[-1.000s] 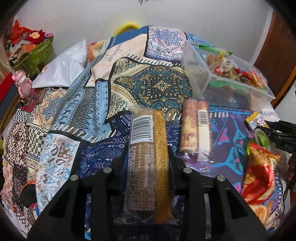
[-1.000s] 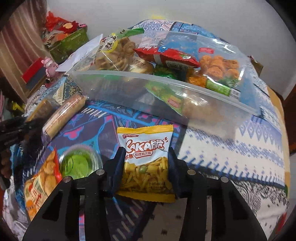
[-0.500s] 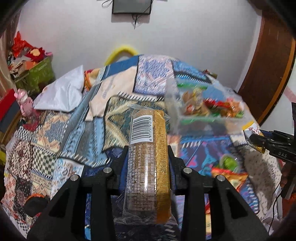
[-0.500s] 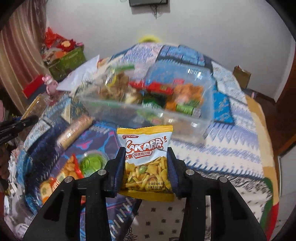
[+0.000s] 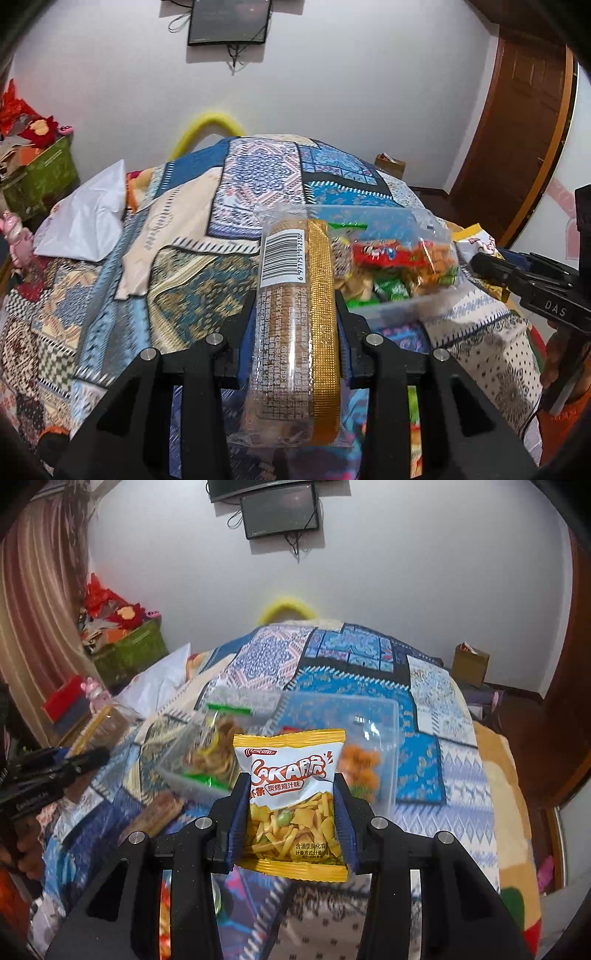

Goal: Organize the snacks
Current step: 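Lower the wafer roll into the clear box with the left gripper while the right drops the KAKA bag in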

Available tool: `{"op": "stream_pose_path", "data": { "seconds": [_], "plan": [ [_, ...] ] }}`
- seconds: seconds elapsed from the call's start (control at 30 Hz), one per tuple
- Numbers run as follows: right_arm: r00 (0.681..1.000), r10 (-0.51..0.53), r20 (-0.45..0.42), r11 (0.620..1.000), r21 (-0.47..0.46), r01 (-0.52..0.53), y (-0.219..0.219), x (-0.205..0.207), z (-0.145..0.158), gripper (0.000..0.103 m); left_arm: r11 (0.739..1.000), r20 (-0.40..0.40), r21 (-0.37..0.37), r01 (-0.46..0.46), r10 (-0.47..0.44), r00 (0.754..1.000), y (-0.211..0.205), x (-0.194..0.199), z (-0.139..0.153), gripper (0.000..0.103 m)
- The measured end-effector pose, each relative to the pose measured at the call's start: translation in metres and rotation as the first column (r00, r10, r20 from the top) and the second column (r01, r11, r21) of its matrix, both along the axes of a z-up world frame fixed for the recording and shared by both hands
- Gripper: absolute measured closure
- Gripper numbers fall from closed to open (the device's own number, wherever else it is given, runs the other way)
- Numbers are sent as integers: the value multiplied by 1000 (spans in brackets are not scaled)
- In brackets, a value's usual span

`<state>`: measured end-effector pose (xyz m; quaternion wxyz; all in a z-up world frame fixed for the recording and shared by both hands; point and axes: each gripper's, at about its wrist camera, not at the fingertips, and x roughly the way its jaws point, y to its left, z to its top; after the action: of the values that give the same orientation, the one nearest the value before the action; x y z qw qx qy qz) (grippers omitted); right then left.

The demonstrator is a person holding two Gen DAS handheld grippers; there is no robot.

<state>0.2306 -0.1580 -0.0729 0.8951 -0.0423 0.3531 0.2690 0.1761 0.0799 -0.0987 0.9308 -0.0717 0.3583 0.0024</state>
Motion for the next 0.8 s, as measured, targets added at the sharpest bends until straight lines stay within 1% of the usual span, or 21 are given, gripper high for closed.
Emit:
{"op": "stream_pose_path", "data": {
  "seconds": [0.23, 0.33, 0.43, 0.57, 0.73, 0.8],
  "plan": [
    [1000, 0, -12, 1000, 14, 0, 17, 30, -5, 64, 999, -28, -34, 6, -7, 1000, -11, 53, -12, 67],
    [999, 3, -35, 1000, 22, -2, 28, 46, -10, 64, 999, -44, -39, -2, 0, 999, -14, 75, -20, 67],
    [999, 5, -50, 1000, 8, -5, 40, 58, -17, 64, 999, -59, -39, -17, 14, 998, -15, 94, -28, 67],
    [996, 5, -87, 1000, -8, -6, 53, 73, -29, 64, 999, -61, -30, -29, 27, 998, -13, 111, -37, 67],
    [992, 2, -127, 1000, -23, -5, 62, 87, -42, 64, 998, -85, -23, -55, 53, 995, -6, 128, -46, 67],
    [991, 0, -136, 999, -32, -4, 65, 91, -45, 64, 998, -95, -31, -53, 49, 994, -4, 131, -50, 67]
  ]
}}
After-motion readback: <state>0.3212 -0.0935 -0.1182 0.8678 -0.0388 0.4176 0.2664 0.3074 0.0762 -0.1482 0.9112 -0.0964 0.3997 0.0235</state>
